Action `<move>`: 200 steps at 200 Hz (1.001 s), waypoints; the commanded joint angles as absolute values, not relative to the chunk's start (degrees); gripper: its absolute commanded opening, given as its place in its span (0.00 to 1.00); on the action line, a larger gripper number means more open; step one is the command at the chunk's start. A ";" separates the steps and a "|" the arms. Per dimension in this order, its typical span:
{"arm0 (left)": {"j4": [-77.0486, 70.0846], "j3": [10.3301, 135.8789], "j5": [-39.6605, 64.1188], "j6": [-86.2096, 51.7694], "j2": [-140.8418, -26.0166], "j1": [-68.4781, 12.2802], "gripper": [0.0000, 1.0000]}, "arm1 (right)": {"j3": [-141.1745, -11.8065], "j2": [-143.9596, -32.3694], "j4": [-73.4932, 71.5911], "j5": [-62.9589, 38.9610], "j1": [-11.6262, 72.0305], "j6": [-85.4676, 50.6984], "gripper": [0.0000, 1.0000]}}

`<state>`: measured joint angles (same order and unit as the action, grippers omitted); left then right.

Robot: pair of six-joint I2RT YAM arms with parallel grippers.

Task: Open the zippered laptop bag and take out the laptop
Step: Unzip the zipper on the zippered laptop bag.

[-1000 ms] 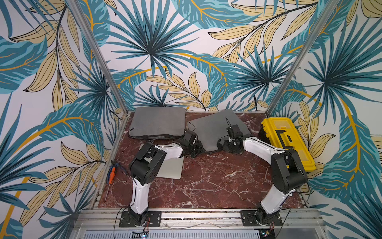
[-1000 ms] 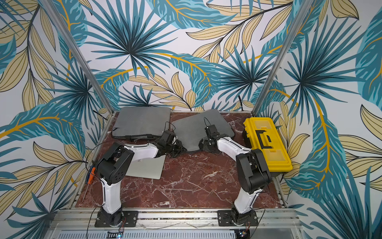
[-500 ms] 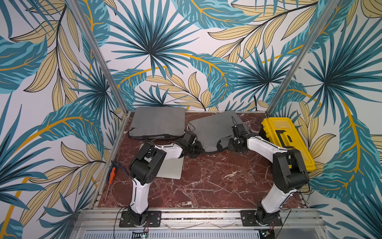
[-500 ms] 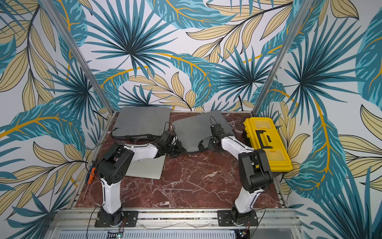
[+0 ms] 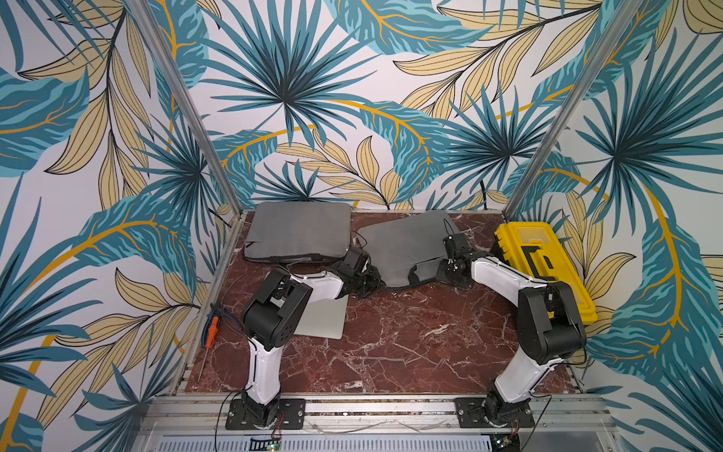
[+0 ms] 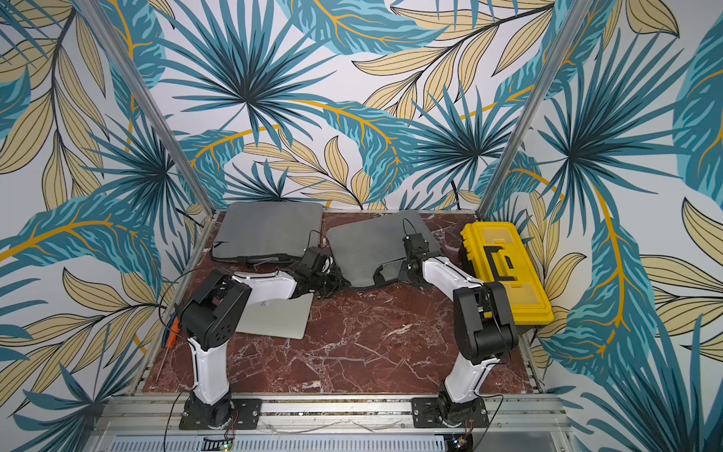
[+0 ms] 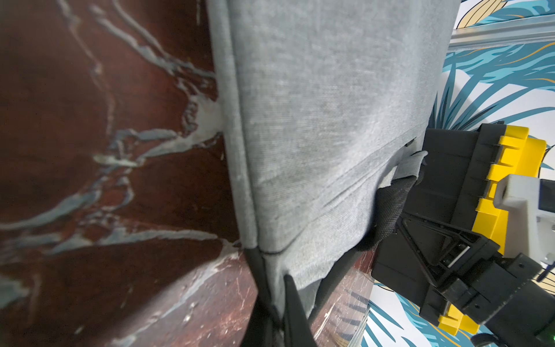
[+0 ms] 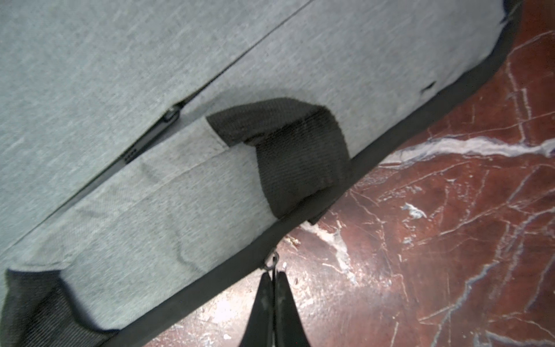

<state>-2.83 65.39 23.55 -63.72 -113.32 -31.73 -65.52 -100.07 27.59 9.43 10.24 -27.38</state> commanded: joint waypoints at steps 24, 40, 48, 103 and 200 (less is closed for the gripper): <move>-1.38 62.34 20.74 -61.39 -109.80 -29.02 0.00 | -64.89 -100.39 31.55 15.95 8.08 -28.14 0.00; -1.37 61.89 20.78 -60.91 -109.36 -28.27 0.00 | -64.65 -100.15 32.03 16.81 7.70 -28.61 0.00; -1.38 61.58 20.78 -60.64 -109.10 -27.92 0.00 | -64.45 -99.91 32.24 17.40 7.52 -28.83 0.00; -1.41 61.77 22.07 -58.21 -108.99 -25.78 0.00 | -62.77 -97.76 34.66 22.98 6.50 -30.72 0.00; 1.58 64.92 20.47 -54.13 -109.02 -23.07 0.00 | -58.31 -93.37 36.72 27.03 3.87 -31.71 0.00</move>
